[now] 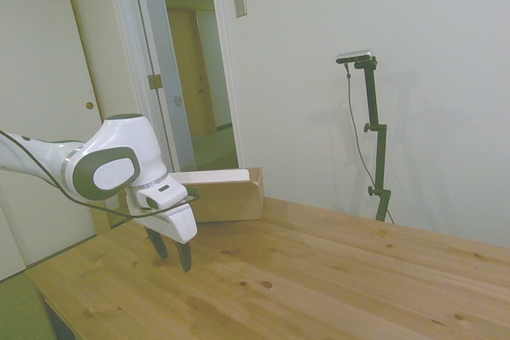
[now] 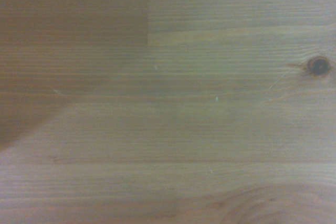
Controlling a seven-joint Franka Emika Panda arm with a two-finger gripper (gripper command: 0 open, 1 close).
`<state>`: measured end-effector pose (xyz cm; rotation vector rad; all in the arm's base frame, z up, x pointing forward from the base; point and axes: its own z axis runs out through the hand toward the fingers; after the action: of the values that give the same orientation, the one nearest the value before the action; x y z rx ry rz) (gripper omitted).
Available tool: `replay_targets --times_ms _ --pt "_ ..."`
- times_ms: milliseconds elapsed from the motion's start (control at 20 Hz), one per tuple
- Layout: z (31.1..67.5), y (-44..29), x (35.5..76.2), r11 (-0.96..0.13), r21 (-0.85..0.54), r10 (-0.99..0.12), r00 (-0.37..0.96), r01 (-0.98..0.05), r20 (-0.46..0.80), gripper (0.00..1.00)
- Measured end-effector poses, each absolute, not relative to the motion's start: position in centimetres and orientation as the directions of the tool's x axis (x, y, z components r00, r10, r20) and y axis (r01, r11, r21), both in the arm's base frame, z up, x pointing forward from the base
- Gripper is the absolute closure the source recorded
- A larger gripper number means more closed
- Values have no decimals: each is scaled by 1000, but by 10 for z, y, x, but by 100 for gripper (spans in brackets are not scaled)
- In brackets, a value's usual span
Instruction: Close the box
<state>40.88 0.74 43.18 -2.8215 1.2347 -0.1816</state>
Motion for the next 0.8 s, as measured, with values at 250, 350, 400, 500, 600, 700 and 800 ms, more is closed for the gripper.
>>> replay_targets --times_ms 250,350,400,500,600,700,800 --pt "439 9 412 -697 -103 -718 689 -710 103 0" --pt "450 13 417 -706 -115 -708 695 -699 122 0" --pt "454 15 419 -711 -119 -703 699 -693 132 0" --pt "462 18 425 -725 -131 -689 708 -676 158 0" --pt "466 19 434 -737 -147 -676 714 -660 184 0" --pt "468 20 444 -753 -161 -658 724 -638 207 0" --pt "471 23 455 -768 -173 -640 734 -616 228 0"
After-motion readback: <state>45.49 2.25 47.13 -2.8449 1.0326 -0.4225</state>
